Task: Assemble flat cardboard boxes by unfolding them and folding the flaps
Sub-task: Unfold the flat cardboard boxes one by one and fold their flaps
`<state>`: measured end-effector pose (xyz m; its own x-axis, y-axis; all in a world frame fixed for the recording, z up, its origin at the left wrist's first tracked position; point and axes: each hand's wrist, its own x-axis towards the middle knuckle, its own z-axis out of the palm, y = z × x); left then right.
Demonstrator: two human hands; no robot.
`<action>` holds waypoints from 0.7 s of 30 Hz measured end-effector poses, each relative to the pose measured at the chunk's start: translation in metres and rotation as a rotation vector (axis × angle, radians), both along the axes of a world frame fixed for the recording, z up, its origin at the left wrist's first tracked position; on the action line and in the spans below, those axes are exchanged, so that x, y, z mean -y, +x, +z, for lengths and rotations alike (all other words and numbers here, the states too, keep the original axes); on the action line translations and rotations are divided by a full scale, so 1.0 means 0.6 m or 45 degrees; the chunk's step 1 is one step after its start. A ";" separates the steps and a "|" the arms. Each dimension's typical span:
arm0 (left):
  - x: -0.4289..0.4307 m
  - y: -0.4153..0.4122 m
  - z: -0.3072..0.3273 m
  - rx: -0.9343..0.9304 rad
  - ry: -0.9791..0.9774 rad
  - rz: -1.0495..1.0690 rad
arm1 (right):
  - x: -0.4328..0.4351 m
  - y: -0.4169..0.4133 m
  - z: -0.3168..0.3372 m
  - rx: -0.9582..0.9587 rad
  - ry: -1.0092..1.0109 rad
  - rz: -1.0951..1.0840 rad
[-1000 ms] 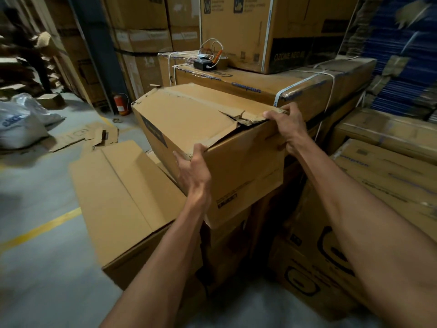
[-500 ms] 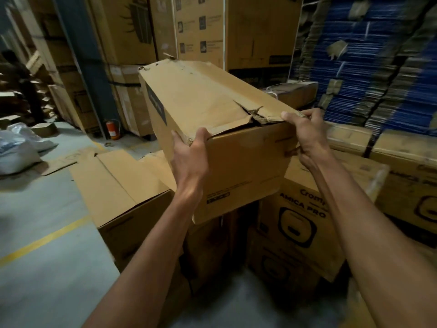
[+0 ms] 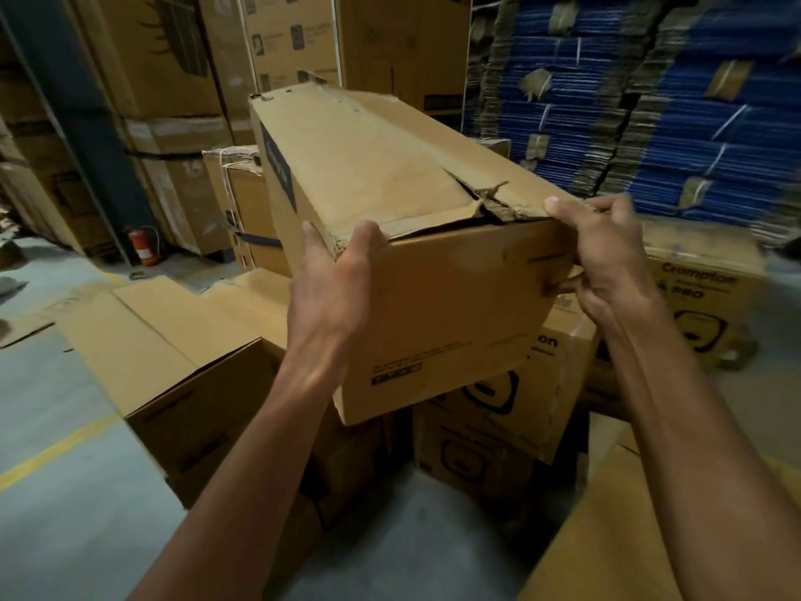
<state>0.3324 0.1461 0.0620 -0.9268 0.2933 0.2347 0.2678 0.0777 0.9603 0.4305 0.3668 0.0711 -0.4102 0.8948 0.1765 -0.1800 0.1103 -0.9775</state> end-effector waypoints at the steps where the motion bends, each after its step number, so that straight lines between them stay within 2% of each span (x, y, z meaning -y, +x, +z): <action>1: -0.005 0.001 -0.002 0.015 0.005 -0.020 | -0.002 0.010 0.000 0.005 0.005 -0.017; 14: -0.132 -0.006 -0.040 0.178 0.013 -0.486 | -0.063 0.099 -0.062 0.011 0.070 -0.412; 21: -0.224 -0.083 -0.060 0.186 -0.051 -0.654 | -0.099 0.072 -0.089 0.062 0.062 -0.607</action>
